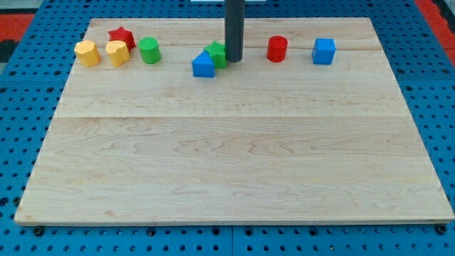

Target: Slide the green star and blue triangle down a bit

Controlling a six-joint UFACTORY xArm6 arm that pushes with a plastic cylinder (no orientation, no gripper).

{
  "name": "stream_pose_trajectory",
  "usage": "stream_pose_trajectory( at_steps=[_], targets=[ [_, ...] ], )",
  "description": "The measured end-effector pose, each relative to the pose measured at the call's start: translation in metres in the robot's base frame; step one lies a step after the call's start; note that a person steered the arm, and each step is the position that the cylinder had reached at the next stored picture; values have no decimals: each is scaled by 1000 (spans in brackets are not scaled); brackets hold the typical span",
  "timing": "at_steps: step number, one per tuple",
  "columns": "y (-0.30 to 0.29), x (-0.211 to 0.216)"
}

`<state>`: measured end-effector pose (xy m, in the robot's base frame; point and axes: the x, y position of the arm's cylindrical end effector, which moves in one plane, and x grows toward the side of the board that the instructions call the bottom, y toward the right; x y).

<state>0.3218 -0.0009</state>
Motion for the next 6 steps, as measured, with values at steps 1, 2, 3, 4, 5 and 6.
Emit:
stream_pose_trajectory(
  at_steps=[1,2,3,4,5,6],
  targets=[
    [-20,17],
    [38,14],
    [46,-7],
    [4,-21],
    [-44,-21],
    [-86,8]
  ],
)
